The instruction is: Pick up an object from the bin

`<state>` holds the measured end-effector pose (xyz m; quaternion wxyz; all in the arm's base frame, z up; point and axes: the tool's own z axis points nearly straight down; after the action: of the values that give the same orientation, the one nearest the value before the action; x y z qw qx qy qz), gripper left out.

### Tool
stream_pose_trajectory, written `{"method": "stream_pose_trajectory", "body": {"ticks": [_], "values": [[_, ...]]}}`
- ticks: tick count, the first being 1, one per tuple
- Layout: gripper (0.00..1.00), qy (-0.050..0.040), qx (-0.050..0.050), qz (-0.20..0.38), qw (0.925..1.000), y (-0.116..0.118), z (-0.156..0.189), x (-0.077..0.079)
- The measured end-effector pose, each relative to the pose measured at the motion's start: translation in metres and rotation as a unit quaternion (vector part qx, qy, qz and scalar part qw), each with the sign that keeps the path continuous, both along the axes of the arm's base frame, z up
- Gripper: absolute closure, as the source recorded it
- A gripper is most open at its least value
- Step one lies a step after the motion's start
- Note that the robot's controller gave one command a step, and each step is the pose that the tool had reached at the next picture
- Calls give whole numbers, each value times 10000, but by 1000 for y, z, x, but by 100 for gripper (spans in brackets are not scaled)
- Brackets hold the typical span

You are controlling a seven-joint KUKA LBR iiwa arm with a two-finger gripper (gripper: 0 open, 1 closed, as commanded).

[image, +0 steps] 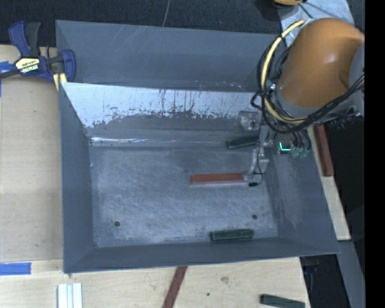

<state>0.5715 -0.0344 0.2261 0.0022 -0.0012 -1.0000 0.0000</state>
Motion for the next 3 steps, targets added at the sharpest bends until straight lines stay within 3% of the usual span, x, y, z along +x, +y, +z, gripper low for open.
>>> {"method": "stream_pose_trajectory", "body": {"ticks": [1,2,3], "values": [[0,-42,-2,3,10000,0,5,2],[0,-67,-5,437,9990,-3,-31,9],[0,-61,-5,1790,9838,3,-104,16]]}}
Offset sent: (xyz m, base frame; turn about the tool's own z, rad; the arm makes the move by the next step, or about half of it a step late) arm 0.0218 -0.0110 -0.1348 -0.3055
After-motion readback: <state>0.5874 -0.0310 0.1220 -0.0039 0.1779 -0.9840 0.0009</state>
